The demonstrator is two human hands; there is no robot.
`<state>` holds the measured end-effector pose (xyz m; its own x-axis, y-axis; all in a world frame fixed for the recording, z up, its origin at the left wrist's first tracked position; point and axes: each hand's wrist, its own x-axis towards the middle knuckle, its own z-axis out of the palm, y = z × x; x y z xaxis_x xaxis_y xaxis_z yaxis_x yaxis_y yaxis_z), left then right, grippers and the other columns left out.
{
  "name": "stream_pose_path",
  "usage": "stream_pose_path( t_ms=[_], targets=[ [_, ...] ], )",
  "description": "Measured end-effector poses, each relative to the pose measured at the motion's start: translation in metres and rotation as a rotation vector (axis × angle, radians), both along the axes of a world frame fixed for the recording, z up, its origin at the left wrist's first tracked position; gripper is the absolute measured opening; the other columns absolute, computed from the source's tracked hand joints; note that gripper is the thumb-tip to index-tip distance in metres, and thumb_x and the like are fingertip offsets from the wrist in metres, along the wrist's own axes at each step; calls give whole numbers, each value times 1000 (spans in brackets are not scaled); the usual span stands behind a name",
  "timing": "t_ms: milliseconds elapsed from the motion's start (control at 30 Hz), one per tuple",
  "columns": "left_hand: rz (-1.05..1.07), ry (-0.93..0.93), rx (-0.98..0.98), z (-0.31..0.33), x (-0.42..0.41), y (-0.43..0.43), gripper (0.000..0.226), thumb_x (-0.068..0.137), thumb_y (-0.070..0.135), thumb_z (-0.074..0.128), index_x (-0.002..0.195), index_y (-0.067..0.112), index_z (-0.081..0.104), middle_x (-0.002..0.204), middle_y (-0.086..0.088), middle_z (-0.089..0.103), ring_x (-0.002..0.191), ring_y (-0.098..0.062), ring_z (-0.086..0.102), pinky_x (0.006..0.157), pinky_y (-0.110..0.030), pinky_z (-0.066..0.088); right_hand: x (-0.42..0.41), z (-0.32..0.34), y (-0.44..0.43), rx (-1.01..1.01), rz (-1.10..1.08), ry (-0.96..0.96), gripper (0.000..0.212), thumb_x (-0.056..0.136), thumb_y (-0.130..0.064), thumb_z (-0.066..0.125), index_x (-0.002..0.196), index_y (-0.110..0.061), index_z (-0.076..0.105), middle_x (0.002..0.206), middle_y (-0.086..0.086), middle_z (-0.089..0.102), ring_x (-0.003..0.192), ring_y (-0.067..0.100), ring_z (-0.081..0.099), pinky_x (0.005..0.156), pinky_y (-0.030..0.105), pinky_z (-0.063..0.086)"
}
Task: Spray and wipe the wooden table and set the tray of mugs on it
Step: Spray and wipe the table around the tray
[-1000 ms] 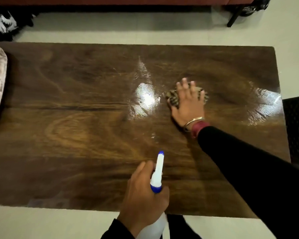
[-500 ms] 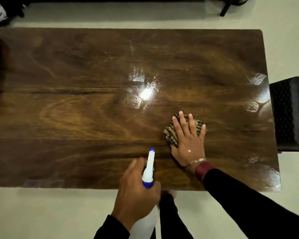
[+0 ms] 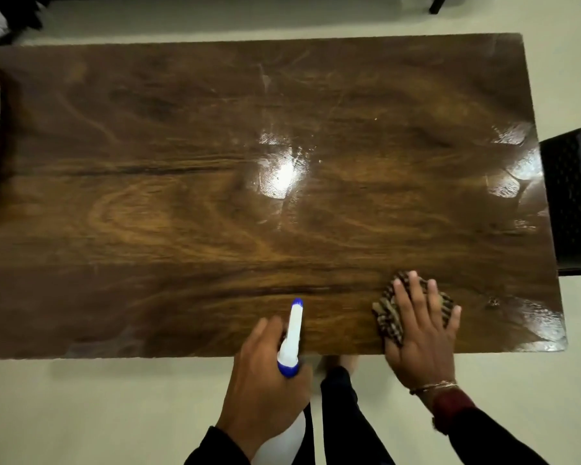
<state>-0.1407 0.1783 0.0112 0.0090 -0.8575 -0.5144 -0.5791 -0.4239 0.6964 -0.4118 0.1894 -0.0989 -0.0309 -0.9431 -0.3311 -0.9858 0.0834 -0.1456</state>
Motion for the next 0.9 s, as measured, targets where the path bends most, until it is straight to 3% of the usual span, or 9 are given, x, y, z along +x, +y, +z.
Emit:
stream_pose_path(
  t_ms=[167, 267, 400, 467, 500, 567, 667, 800, 900],
  targets=[
    [53, -33, -42, -6, 13, 14, 34, 68, 31, 75, 93, 34, 53, 85, 8, 59, 74, -21, 61, 68, -28, 60, 73, -3, -44, -58, -201, -14, 90, 81, -48, 44, 165, -22, 24, 175, 5, 9, 160, 36, 7, 119, 75, 9],
    [69, -53, -78, -8, 23, 17, 28, 67, 27, 72, 88, 29, 54, 80, 8, 58, 72, -18, 59, 65, -32, 56, 151, -6, -56, -81, -6, -63, 91, 79, -48, 44, 165, -23, 25, 175, 7, 9, 160, 36, 8, 122, 67, 1],
    [143, -98, -172, 1, 31, 14, 47, 68, 21, 75, 113, 29, 63, 96, 16, 68, 81, 1, 65, 82, -2, 48, 220, -20, -13, -137, 445, -86, 71, 97, -48, 56, 161, -30, 32, 174, 2, 12, 159, 30, 14, 122, 63, 6],
    [168, -136, -161, 1, 40, 14, 58, 69, 27, 73, 124, 12, 67, 107, 3, 72, 89, -8, 67, 91, -21, 55, 213, -21, 4, -108, 606, -93, 76, 95, -56, 59, 161, -30, 32, 173, 0, 16, 159, 26, 11, 121, 66, 15],
    [183, -120, -153, 1, 46, 14, 53, 69, 30, 72, 120, 18, 68, 105, 11, 70, 88, -9, 67, 88, -28, 59, 201, -19, 4, -102, 633, -102, 79, 93, -58, 59, 161, -30, 32, 173, 0, 17, 159, 25, 11, 119, 68, 22],
    [196, -101, -141, 0, 58, 14, 37, 66, 27, 72, 99, 38, 60, 85, 17, 63, 75, -10, 63, 72, -27, 59, 171, -14, -12, -75, 569, -107, 89, 83, -58, 63, 162, -32, 31, 174, -1, 15, 160, 26, 14, 116, 71, 24],
    [178, -102, -118, -2, 66, 12, 41, 62, 26, 76, 87, 44, 48, 77, 17, 56, 73, -11, 61, 61, -9, 48, 132, -10, -72, -43, 294, -41, 100, 72, -49, 59, 164, -31, 24, 175, -1, 10, 160, 28, 11, 117, 74, 14],
    [180, -46, -100, 1, 69, -1, 42, 70, 27, 82, 100, 34, 54, 86, 23, 56, 88, -10, 63, 75, -6, 48, 171, -6, -152, -84, 53, -27, 94, 78, -53, 45, 165, -26, 20, 175, 3, 6, 160, 33, 5, 119, 73, 8],
    [155, -39, -81, 6, 73, -21, 43, 73, 22, 80, 110, 23, 59, 92, 12, 60, 85, -18, 63, 81, -21, 53, 230, -13, -151, -111, 237, -81, 95, 79, -49, 57, 165, -25, 22, 175, 5, 9, 160, 35, 7, 122, 67, 7]
  ],
)
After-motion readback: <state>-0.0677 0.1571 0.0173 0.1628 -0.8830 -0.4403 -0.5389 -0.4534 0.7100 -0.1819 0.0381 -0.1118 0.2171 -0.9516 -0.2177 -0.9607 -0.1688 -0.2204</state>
